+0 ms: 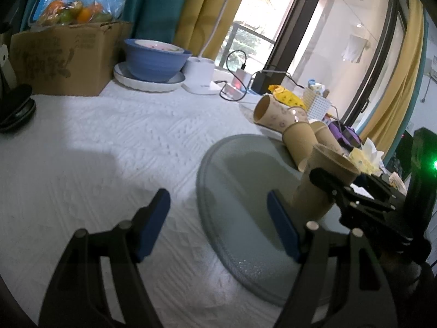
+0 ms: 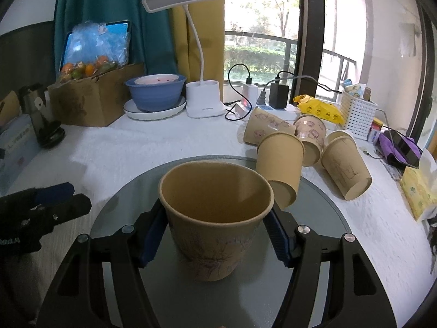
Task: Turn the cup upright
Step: 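Lower the upright cup onto the turntable with the right gripper, then open the right gripper and withdraw it from the cup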
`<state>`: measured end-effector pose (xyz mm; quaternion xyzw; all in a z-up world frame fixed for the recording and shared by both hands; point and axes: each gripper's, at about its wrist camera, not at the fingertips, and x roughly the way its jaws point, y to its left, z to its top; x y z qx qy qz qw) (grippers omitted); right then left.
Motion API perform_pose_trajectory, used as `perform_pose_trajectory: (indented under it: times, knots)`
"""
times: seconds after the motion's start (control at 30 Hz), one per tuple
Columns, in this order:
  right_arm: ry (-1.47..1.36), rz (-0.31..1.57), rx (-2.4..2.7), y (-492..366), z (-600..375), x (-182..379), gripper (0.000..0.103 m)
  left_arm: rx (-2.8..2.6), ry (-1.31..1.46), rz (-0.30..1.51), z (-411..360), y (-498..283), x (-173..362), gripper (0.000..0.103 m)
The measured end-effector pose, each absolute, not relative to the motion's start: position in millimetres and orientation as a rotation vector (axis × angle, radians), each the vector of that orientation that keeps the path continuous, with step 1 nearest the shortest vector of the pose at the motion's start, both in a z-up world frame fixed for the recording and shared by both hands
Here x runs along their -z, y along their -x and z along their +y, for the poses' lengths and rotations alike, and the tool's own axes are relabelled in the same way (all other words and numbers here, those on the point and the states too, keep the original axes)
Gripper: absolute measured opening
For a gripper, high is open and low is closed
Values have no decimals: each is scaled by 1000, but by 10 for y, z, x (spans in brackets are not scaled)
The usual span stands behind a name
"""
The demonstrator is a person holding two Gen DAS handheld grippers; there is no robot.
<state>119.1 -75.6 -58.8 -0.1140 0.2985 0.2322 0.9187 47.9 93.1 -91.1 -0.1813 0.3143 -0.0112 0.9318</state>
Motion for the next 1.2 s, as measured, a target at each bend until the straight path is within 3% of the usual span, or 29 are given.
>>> perform_pose_trajectory:
  times: [0.47, 0.57, 0.7, 1.2]
  knots:
    - [223, 635, -489, -1120, -847, 608, 71, -13, 318, 661, 854, -500, 901, 75]
    - [208, 646, -495, -1124, -879, 606, 82, -21, 306, 667, 832, -500, 898, 75]
    - [213, 668, -513, -1087, -887, 600, 83, -30, 296, 667, 789, -482, 862, 75]
    - [188, 587, -517, -780, -1184, 151, 86, -14, 244, 572, 525, -279, 378, 75]
